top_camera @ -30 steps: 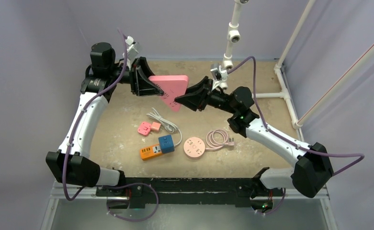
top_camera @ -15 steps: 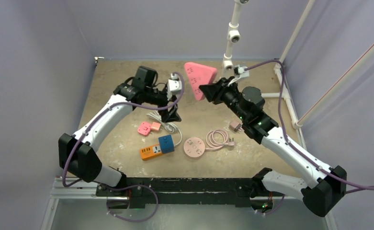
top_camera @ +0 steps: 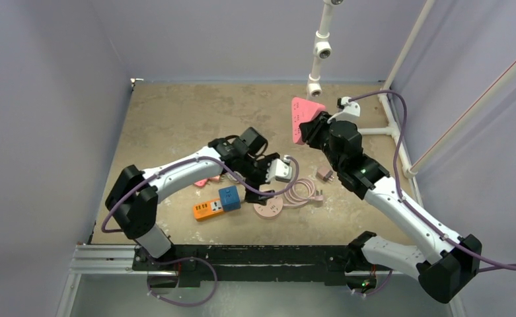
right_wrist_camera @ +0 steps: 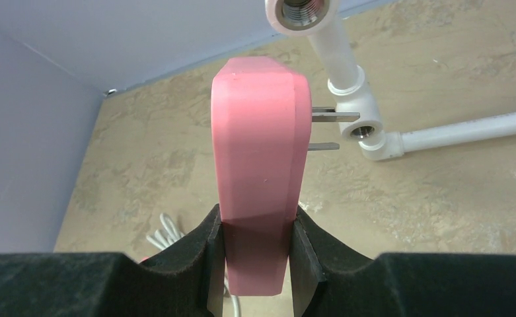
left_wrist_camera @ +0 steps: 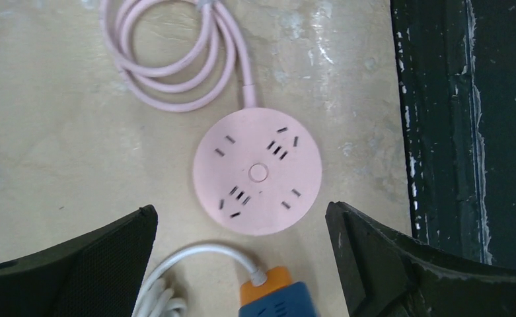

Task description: Insert the plug

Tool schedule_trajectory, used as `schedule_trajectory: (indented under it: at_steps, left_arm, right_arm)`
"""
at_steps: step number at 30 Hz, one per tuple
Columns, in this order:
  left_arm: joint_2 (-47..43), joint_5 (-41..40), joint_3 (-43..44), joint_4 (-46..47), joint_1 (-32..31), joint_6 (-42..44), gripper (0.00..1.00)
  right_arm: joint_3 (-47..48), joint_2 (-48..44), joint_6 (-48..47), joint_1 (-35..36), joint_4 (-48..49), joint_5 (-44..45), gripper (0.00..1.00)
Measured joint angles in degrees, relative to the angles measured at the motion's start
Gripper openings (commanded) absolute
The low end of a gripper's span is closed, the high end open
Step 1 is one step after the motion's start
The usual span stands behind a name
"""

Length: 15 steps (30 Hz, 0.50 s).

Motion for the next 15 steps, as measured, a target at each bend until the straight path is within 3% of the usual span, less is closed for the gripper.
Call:
schedule_trajectory:
  at_steps: [5,15]
  left_arm:
    - [2.36,-4.07,-2.97,2.82,-5.92,-3.43,0.99]
    - [3.93,-12.85,-7.48,8.33,-10.4,-4.42,0.99]
  right_arm:
    - [1.86,0.02,0.35,-0.61,-1.79,0.26,0.0]
    - [2.82,-0.15,0.22,-2.21,-2.56,-0.57,0.0]
